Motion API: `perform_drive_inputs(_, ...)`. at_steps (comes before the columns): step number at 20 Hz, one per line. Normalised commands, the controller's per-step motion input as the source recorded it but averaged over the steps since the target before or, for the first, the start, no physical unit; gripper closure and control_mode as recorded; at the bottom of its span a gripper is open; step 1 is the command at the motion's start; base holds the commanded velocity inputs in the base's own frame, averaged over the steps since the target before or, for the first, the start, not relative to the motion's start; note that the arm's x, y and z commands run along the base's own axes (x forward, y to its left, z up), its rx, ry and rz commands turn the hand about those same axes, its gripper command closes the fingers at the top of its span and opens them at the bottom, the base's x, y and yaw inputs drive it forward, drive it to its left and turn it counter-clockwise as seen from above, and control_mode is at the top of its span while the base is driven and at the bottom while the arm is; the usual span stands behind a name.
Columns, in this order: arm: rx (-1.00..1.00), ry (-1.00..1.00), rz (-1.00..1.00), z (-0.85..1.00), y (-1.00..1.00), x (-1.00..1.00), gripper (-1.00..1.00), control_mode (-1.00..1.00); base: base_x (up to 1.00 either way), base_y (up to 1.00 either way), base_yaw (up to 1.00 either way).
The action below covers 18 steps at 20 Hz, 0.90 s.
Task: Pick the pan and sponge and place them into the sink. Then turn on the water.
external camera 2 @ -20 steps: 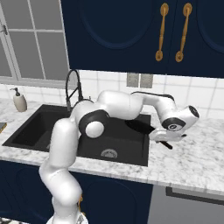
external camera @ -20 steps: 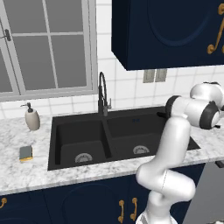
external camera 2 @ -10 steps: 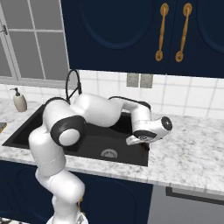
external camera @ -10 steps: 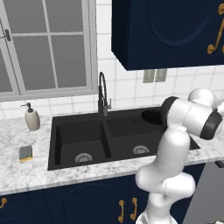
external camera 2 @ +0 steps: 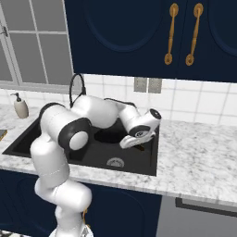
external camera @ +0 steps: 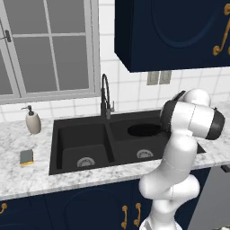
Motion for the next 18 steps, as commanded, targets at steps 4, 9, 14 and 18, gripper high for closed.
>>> perform_drive_inputs(4, 0.0, 0.06, 0.36, -0.06, 0.0, 0.53, 1.0, -1.0, 0.0, 0.0, 0.0)
perform_drive_inputs(9, 0.0, 0.01, 0.32, -0.18, 0.0, 0.51, 1.0, -1.0, 0.0, 0.0, 0.0)
perform_drive_inputs(14, -0.02, -0.01, 0.15, -0.51, 0.09, 0.24, 1.0, -1.0, 0.0, 0.0, 0.0)
perform_drive_inputs(18, -0.03, -0.06, 0.05, -0.65, 0.17, 0.0, 1.0, -1.0, 0.0, 0.0, 0.0)
